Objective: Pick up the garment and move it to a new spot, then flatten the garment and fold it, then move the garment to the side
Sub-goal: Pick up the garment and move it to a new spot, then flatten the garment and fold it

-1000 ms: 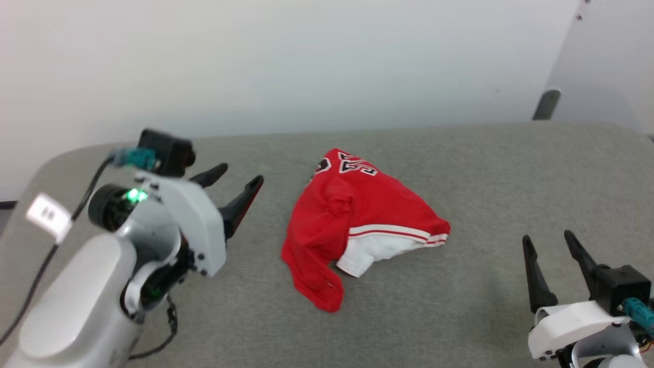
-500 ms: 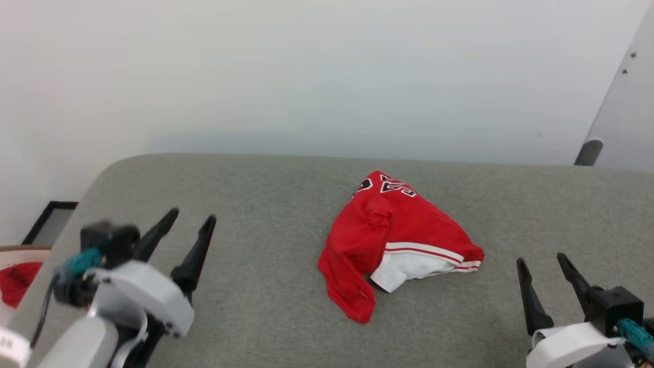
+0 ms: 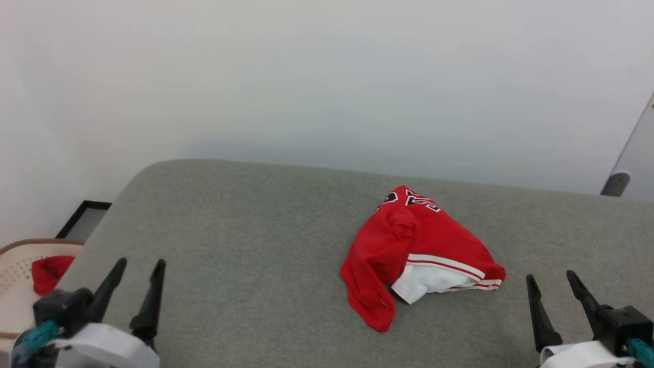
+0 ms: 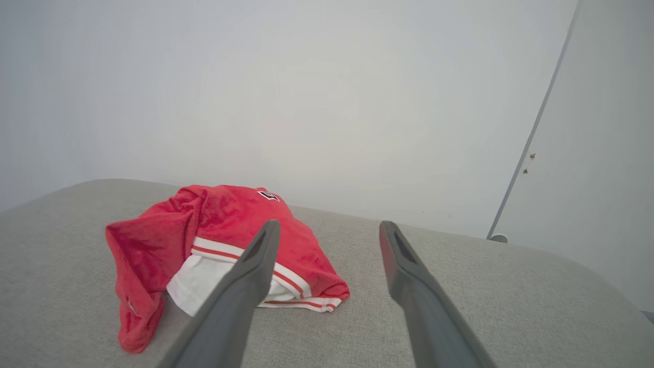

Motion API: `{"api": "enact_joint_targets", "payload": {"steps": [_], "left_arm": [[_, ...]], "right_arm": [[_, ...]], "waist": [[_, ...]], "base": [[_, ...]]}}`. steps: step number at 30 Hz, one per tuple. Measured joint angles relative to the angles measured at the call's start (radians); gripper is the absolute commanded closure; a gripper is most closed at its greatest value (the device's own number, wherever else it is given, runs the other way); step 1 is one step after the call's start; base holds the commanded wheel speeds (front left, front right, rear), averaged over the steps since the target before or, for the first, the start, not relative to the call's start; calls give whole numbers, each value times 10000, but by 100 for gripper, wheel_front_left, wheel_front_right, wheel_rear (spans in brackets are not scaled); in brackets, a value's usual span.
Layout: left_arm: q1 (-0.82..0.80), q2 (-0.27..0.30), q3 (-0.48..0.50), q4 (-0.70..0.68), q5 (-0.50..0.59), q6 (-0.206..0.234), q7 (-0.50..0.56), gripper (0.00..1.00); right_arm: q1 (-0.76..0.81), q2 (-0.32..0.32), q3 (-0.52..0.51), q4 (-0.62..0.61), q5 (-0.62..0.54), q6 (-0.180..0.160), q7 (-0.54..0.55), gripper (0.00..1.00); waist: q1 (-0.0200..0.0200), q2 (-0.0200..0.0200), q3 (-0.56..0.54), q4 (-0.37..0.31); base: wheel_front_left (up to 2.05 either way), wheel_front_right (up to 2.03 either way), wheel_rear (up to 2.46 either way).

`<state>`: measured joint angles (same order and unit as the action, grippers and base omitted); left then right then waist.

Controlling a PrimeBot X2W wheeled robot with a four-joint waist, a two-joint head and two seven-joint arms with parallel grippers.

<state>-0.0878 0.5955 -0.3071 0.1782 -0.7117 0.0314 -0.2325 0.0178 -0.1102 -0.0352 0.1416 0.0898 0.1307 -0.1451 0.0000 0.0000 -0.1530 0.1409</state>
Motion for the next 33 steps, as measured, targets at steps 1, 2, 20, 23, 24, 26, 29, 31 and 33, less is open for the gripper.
{"api": "enact_joint_targets", "payload": {"steps": [1, 2, 20, 23, 24, 26, 29, 31, 33], "left_arm": [[94, 23, 58, 10, 0, 8, -29, 0], [175, 40, 115, 21, 0, 8, -73, 0], [569, 196, 416, -174, -48, -46, 15, 0], [404, 238, 359, -336, -163, -52, 376, 0], [295, 259, 309, -416, -211, -67, 560, 0], [39, 326, 251, -585, -303, -151, 913, 0], [-389, 407, 132, -966, -504, -224, 1653, 0], [-716, 391, 27, -1202, -780, -221, 2301, 0], [-1113, 389, -115, -1498, -997, -242, 2951, 0]], "right_arm": [[47, 4, -27, -4, 0, 0, -17, 0], [106, 15, -42, -8, 0, 0, -29, 0], [171, 157, 79, -52, -33, 0, -79, 0], [142, 128, 90, -44, -33, 0, -73, 0], [120, 113, 84, -42, -33, 0, -52, 0], [58, 98, 104, -52, -35, 0, -27, 0], [-89, 82, 134, -100, -50, 0, 36, 0], [-183, 50, 121, -121, -52, 0, 44, 0], [-269, 35, 117, -136, -63, 0, 48, 0]], "waist": [[0, 0, -18, 42], [0, 0, -34, 85], [0, 0, 56, 189], [0, 0, 124, 99], [0, 0, 155, 66], [0, 0, 216, -17], [0, 0, 329, -184], [0, 0, 425, -313], [0, 0, 522, -459]], "base": [[0, 0, 0], [0, 0, 0], [0, 0, 0], [0, 0, 0], [0, 0, 0], [0, 0, 0], [0, 0, 0], [0, 0, 0], [0, 0, 0]]}}
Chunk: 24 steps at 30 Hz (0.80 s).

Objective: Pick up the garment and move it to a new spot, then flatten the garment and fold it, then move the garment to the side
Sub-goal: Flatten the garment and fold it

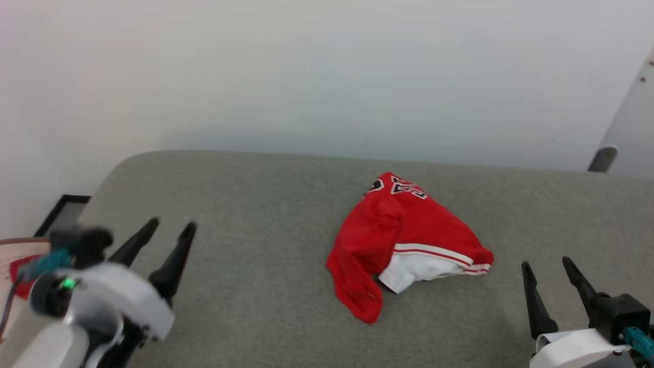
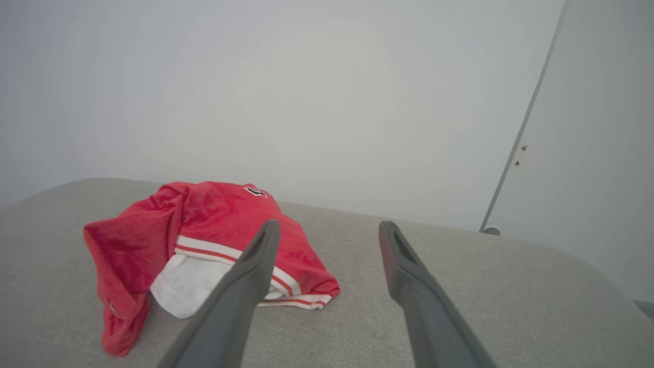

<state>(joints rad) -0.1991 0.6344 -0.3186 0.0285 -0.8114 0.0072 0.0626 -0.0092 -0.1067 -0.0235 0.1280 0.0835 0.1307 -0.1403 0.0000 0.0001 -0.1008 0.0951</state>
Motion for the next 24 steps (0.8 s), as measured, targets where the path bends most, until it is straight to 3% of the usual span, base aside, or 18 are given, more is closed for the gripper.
{"api": "enact_joint_targets", "payload": {"steps": [11, 24], "left_arm": [[-2188, -332, -1072, -1122, -1030, 102, 3597, 0], [-3408, -945, -2188, -1287, -1641, 127, 5841, 0]], "right_arm": [[-304, 84, -31, 31, -100, 0, -52, 0], [-877, 207, 46, 326, -102, 0, -359, 0]], "waist": [[0, 0, 571, -944], [0, 0, 1400, -2016]], "base": [[0, 0, 0], [0, 0, 0]]}}
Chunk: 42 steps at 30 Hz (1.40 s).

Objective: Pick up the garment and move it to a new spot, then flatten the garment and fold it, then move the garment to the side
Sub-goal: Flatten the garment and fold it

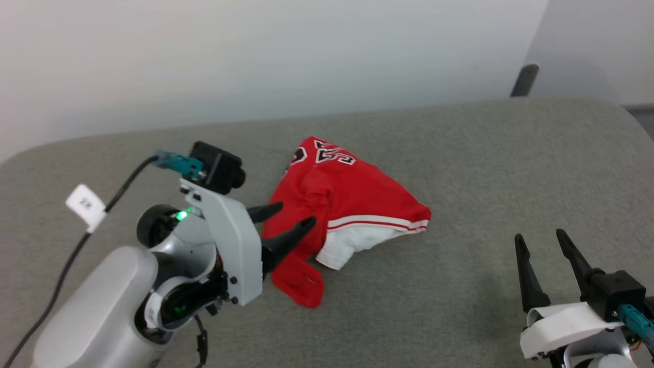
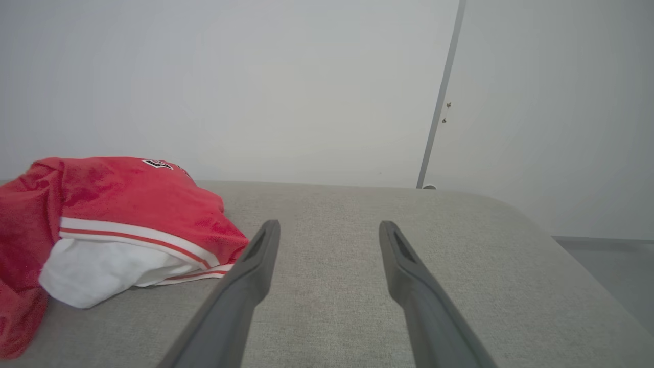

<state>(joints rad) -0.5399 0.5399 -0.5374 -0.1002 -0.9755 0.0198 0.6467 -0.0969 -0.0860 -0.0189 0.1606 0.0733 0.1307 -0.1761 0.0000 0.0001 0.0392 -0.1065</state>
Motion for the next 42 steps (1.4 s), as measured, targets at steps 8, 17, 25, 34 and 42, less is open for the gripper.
{"api": "enact_joint_targets", "payload": {"steps": [8, 17, 25, 34, 42], "left_arm": [[-237, -196, -385, 483, -167, 86, 610, 0], [-497, -192, -639, 1455, 92, -113, 654, 0], [-607, -259, -788, 2550, 251, -290, 564, 0], [-774, -454, -924, 3335, 322, -464, 439, 71], [-941, -652, -872, 3708, 286, -483, 215, 100]], "right_arm": [[-438, 79, 33, 169, -2, 0, -198, 0], [-787, 203, 31, 359, -2, 0, -443, 0], [-1006, 278, 52, 552, 8, 0, -610, 0], [-1175, 307, 107, 677, 8, 0, -677, 0], [-1178, 320, 63, 752, -63, 0, -708, 0]], "waist": [[0, 0, 650, -589], [0, 0, 1422, -1111], [0, 0, 1881, -1384], [0, 0, 2017, -1402], [0, 0, 1950, -1258]], "base": [[0, 0, 0], [0, 0, 0], [0, 0, 0], [0, 0, 0], [0, 0, 0]]}}
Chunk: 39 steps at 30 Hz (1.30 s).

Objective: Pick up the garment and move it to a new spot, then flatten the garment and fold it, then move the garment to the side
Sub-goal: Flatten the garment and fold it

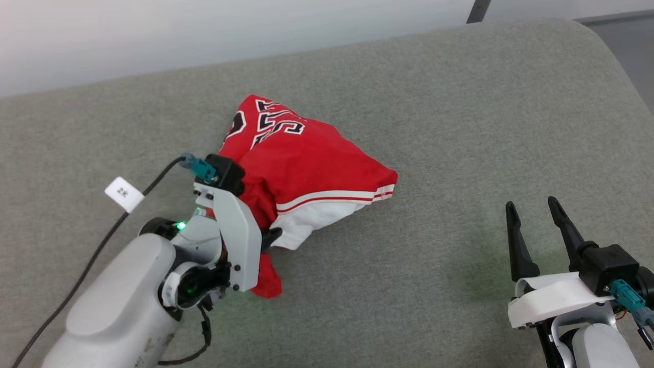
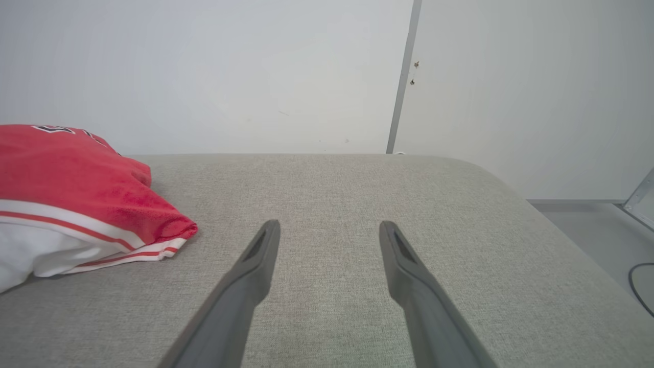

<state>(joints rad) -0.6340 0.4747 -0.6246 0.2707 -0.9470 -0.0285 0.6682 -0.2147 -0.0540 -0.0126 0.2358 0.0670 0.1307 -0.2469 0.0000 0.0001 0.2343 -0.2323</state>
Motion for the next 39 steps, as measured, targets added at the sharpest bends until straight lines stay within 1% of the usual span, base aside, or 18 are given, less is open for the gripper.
{"api": "enact_joint_targets", "payload": {"steps": [5, 11, 13, 22, 26, 30, 33, 35, 37, 39], "left_arm": [[0, 50, -35, -75, -71, -86, 98, 100], [55, 491, 67, -838, -157, 2, 364, 100], [90, 746, 153, -1198, -174, 58, 445, 100], [639, 2019, 842, -2711, -336, 742, 725, 100], [1020, 2734, 1024, -3035, -268, 853, 792, 100], [1463, 3338, 1089, -3028, -134, 830, 757, 100], [1774, 3779, 1078, -2736, 111, 755, 625, 100], [1962, 3948, 1058, -2403, 245, 708, 464, 100], [2115, 4098, 947, -2017, 472, 537, 251, 100], [2255, 4088, 880, -1569, 554, 412, -12, 100]], "right_arm": [[18, 4, -48, 46, -71, 0, 2, 0], [275, -65, -84, 52, -144, 0, 104, 0], [349, -119, -88, 19, -144, 0, 157, 0], [825, -318, -21, -173, -134, 0, 493, 0], [984, -393, 69, -203, -67, 0, 602, 0], [1132, -422, 123, -253, -40, 0, 708, 0], [1230, -428, 155, -316, -27, 0, 759, 0], [1234, -426, 180, -374, -27, 0, 805, 0], [1253, -435, 222, -403, 13, 0, 817, 0], [1283, -468, 259, -424, 115, 0, 844, 0]], "waist": [[0, 0, -198, 160], [-1, 0, -578, 470], [0, 0, -714, 614], [0, 0, -1429, 1405], [0, 0, -1773, 1750], [0, 0, -2112, 2035], [0, 0, -2306, 2211], [0, 0, -2416, 2284], [-1, 0, -2498, 2320], [0, 0, -2542, 2304]], "base": [[0, 0, 0], [0, 0, 0], [0, 0, 0], [0, 0, 0], [0, 0, 0], [0, 0, 0], [0, 0, 0], [0, 0, 0], [0, 0, 0], [0, 0, 0]]}}
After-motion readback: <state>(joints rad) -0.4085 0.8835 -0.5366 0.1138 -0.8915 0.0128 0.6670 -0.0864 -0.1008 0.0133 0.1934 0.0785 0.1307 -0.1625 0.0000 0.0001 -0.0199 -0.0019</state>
